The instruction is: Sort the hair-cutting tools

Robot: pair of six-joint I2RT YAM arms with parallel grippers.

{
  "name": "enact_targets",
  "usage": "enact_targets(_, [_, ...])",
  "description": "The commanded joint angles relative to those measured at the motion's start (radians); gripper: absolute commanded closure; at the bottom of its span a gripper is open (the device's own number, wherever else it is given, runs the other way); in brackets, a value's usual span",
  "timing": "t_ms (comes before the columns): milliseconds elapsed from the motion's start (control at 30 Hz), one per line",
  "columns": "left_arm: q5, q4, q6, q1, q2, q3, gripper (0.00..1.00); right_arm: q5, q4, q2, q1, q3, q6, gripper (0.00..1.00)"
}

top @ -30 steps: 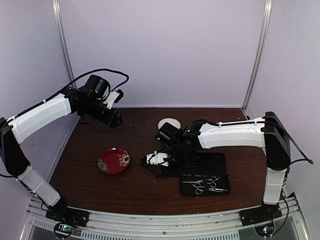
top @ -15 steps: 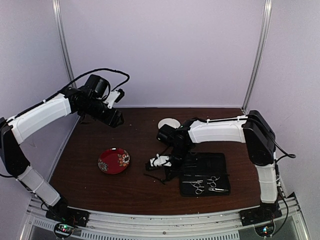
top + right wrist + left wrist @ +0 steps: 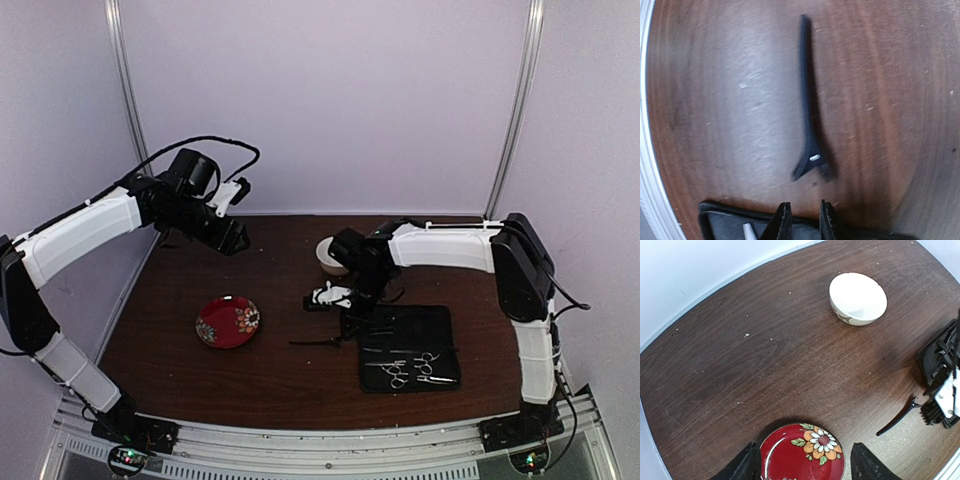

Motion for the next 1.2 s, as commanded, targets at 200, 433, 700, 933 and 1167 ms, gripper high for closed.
enact_targets(200, [0.023, 0.036, 0.012, 0.009, -0.032, -0.008, 0.36, 0.103, 0.1, -0.134, 0.047, -0.125, 0.178, 0.84])
enact_targets(433, [0.026, 0.036, 0.012, 0.01, -0.027, -0.009, 0.36, 0.152, 0.053, -0.039, 0.068, -0.027, 0.239, 0.78])
enact_targets(700, [0.023, 0.036, 0.014, 0.009, -0.026, -0.01, 0.36, 0.149, 0.032, 0.004, 0.084, -0.019, 0.252, 0.79])
enact_targets(933, [0.028, 0.034, 0.014, 0.009, -0.024, -0.01, 0.36, 0.156, 0.038, 0.005, 0.095, -0.035, 0.265, 0.8])
enact_targets(1167, [0.031, 0.034, 0.014, 0.01, -0.023, -0.01, 0.36, 0.275, 0.06, -0.051, 0.097, -0.048, 0.311, 0.75])
